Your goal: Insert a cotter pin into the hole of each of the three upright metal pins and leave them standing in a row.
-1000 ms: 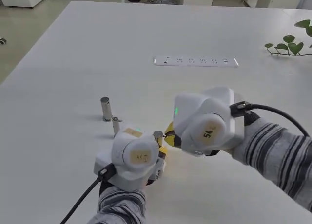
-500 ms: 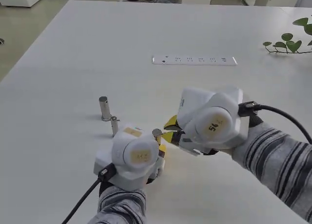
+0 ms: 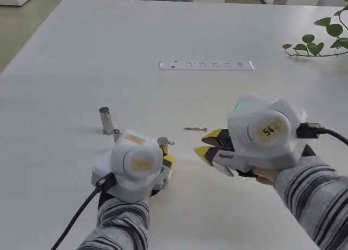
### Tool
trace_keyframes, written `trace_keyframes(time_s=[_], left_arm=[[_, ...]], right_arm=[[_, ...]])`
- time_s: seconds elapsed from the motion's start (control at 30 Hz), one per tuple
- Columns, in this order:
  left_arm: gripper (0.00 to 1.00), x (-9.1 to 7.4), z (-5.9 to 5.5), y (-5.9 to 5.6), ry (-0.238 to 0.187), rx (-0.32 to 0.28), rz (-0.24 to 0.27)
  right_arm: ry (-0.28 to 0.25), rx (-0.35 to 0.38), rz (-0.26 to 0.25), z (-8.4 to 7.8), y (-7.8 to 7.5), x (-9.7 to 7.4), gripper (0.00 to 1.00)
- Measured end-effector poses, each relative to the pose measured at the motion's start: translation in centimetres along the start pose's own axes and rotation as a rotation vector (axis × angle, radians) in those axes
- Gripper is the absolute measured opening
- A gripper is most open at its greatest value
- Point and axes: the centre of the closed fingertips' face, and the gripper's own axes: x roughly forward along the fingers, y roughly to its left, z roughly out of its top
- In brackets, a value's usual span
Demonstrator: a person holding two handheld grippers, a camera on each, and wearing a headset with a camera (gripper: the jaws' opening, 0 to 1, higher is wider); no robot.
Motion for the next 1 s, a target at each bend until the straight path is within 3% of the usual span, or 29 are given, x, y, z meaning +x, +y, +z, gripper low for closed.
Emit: trace_keyframes(time_s=[0.27,0.57,1.0], left_arm=[[0.09,0.5,1.5,0.8,-0.032,0.008,0.0],[0.09,1.0,0.6,1.6,0.0,0.002,0.013],[0.1,1.2,0.7,1.5,-0.012,0.009,0.027]], right_arm=[[0.008,0.057,-0.006,-0.9,0.1,-0.1,0.1],[0.005,0.086,-0.014,-1.0,-0.3,-0.2,0.1],[0.01,0.114,-0.008,-1.4,0.0,-0.1,0.1]])
